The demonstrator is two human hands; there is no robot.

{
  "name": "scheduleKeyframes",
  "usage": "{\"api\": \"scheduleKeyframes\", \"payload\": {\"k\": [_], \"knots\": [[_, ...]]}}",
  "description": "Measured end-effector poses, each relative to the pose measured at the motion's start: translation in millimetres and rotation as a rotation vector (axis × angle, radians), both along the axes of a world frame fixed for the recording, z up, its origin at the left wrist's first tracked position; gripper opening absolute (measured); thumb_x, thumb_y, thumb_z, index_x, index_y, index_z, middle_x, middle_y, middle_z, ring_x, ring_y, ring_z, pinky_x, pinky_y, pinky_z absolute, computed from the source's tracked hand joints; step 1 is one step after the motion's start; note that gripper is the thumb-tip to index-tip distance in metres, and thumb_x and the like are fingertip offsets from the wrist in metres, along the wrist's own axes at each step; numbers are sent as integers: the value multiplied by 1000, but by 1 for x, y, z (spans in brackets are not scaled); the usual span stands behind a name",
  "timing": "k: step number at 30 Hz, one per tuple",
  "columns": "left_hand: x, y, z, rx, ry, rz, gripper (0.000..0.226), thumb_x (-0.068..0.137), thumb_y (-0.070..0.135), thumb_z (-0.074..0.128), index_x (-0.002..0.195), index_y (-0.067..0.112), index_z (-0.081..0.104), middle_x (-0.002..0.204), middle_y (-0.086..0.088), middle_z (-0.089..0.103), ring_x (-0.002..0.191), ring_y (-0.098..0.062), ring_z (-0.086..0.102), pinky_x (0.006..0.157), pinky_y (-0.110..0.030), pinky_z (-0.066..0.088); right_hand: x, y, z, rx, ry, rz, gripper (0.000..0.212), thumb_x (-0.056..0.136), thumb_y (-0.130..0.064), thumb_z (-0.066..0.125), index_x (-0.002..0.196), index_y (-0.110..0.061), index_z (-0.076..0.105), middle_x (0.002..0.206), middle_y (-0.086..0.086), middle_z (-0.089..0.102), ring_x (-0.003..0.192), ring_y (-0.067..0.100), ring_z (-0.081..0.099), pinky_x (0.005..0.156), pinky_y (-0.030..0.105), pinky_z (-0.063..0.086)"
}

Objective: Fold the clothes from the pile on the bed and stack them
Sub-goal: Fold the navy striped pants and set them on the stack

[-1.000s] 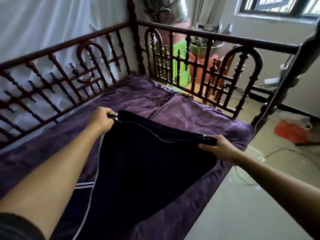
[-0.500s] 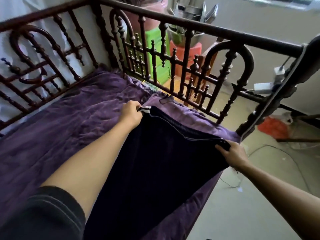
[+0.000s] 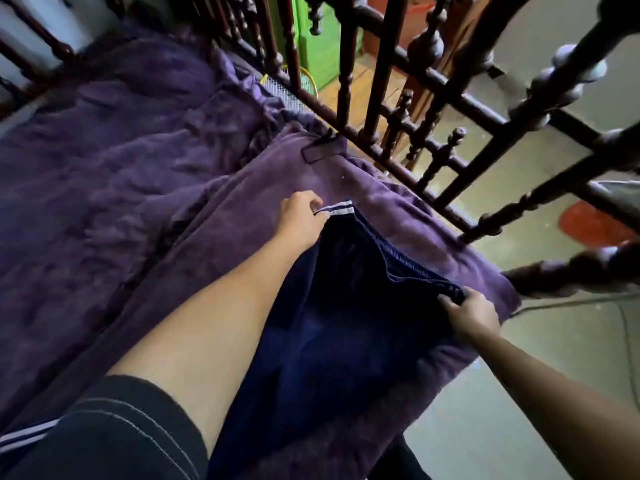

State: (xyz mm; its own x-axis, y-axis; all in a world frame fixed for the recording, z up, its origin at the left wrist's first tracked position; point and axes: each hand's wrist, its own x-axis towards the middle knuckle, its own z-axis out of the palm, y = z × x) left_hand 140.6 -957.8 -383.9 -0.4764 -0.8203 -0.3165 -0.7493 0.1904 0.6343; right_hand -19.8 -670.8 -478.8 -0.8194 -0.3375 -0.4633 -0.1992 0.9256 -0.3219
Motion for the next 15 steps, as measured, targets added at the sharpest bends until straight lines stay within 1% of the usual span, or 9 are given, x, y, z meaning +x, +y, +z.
{"api": "scheduleKeyframes", "payload": {"k": [2, 3, 5, 6, 7, 8, 10, 13, 15], "knots": [[1, -9, -22, 47, -17, 27, 32, 84, 23, 69, 115, 15, 64, 103, -7, 64, 101, -23, 54, 83, -26, 39, -6, -10, -9, 84, 11, 64, 29, 83, -43, 62, 101, -21, 53, 98, 14, 68, 93, 35, 63, 72, 38, 48], [6, -12, -34, 68, -29, 63, 34, 84, 20, 69, 117, 13, 63, 103, -8, 64, 101, -25, 56, 83, -26, 40, -11, -18, -14, 127, 34, 124, 34, 83, -40, 60, 109, -21, 49, 104, 14, 66, 96, 35, 62, 75, 39, 47], [34, -9, -48, 96, -74, 127, 28, 83, 15, 68, 111, 10, 66, 93, -7, 64, 93, -27, 60, 77, -23, 40, -10, -29, -16, 177, 129, 321, 52, 82, -35, 61, 128, -20, 43, 119, 12, 58, 108, 34, 54, 83, 43, 45], [54, -4, -52, 108, -110, 159, 23, 83, 14, 68, 105, 10, 68, 86, -4, 63, 89, -27, 61, 73, -22, 40, -7, -36, -15, 184, 192, 427, 59, 80, -34, 63, 133, -20, 42, 125, 11, 54, 113, 34, 49, 88, 45, 42], [76, 1, -55, 125, -151, 191, 17, 83, 14, 67, 100, 11, 68, 80, -1, 61, 86, -26, 62, 71, -22, 40, -3, -45, -13, 178, 244, 518, 62, 78, -34, 65, 134, -20, 43, 127, 10, 52, 115, 33, 45, 91, 46, 39], [99, 8, -56, 150, -196, 227, 13, 83, 14, 66, 96, 13, 69, 77, 2, 60, 86, -26, 62, 71, -23, 40, 2, -57, -9, 165, 272, 593, 61, 77, -34, 66, 133, -20, 47, 128, 9, 51, 116, 33, 44, 92, 46, 37], [148, 22, -56, 209, -276, 310, 12, 84, 15, 66, 95, 16, 68, 77, 4, 60, 88, -25, 62, 72, -25, 43, 22, -84, -4, 120, 260, 725, 54, 77, -32, 67, 127, -19, 53, 127, 7, 53, 116, 32, 45, 91, 45, 36], [218, 50, -57, 283, -367, 445, 12, 83, 16, 66, 95, 17, 68, 82, -1, 65, 91, -28, 63, 78, -32, 51, 70, -130, 2, 88, 125, 926, 38, 84, -30, 61, 120, -19, 58, 122, 6, 57, 115, 30, 49, 87, 41, 39], [264, 72, -60, 329, -426, 509, 13, 83, 17, 67, 96, 17, 68, 91, -5, 70, 91, -28, 64, 80, -35, 52, 109, -153, 3, 82, 26, 1045, 31, 87, -26, 55, 116, -19, 59, 116, 5, 58, 112, 29, 52, 83, 39, 43]]}}
